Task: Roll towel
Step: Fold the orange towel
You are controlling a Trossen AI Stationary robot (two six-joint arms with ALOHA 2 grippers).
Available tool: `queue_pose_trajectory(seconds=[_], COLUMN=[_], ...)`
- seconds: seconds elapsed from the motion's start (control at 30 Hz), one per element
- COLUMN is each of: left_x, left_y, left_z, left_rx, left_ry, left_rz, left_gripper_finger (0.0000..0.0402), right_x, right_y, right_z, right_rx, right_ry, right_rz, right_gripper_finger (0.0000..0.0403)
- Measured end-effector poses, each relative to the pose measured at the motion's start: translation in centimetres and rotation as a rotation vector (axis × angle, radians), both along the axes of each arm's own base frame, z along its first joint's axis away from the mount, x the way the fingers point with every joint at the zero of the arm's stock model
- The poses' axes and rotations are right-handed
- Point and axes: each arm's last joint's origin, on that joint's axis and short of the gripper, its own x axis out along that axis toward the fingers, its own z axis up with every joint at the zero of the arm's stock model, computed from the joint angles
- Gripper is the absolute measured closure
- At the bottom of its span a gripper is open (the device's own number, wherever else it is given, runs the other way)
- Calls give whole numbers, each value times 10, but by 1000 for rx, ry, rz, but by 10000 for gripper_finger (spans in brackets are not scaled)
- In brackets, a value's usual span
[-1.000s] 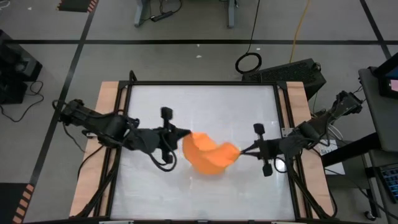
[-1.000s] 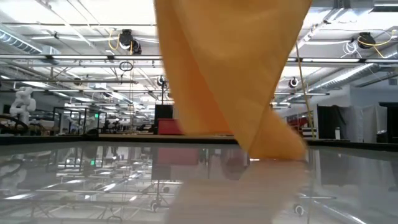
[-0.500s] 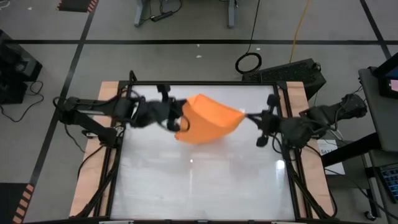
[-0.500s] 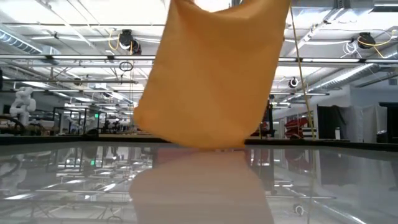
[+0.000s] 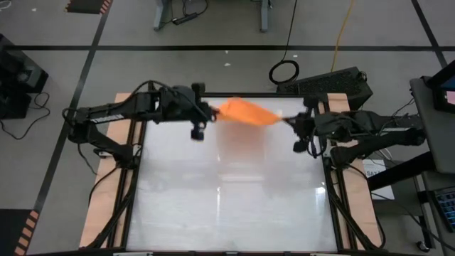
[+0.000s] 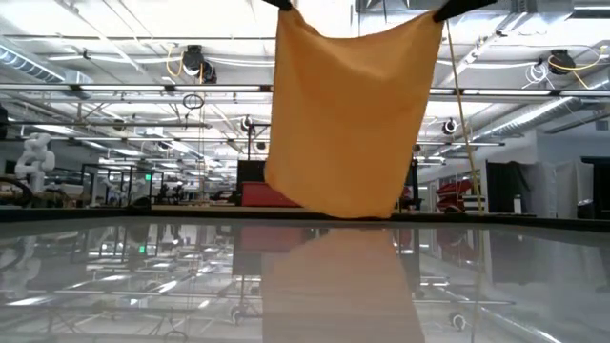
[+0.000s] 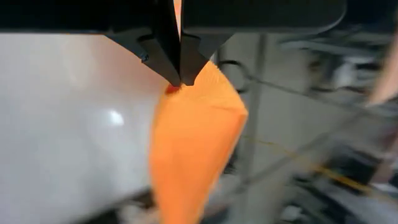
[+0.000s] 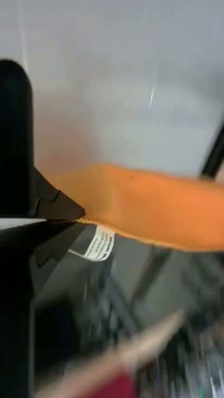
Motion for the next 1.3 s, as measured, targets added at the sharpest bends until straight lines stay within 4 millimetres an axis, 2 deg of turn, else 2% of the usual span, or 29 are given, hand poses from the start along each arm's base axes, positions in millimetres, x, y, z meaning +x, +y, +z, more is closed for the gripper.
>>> queue_pose_trajectory(seconds=[0.17, 0.37, 0.43, 0.6, 0.77, 0.97, 1.13, 1.3], left_x=[4, 4, 2, -4, -12, -21, -23, -27], left_y=[-25, -55, -64, -89, -112, -126, -132, -142], left_z=[-44, -117, -139, -178, -201, -223, -243, -264], left_rx=[-103, -205, -228, -294, -364, -439, -449, -412], left_ry=[180, 313, 325, 277, 211, 185, 251, 336], left_rz=[-63, -124, -125, -145, -181, -171, -144, -169], left_gripper_finger=[402, 402, 402, 402, 402, 402, 390, 355], right_x=[7, 15, 17, 20, 27, 47, 57, 61], right_y=[12, 25, 28, 40, 54, 73, 81, 87], right_z=[-40, -108, -128, -168, -187, -202, -223, -239], right_rx=[331, 541, 604, 721, 774, 794, 789, 807], right_ry=[89, 155, 153, 143, 152, 119, 164, 208], right_rz=[189, 236, 241, 238, 248, 310, 309, 284], right_gripper_finger=[403, 403, 403, 403, 403, 403, 403, 403])
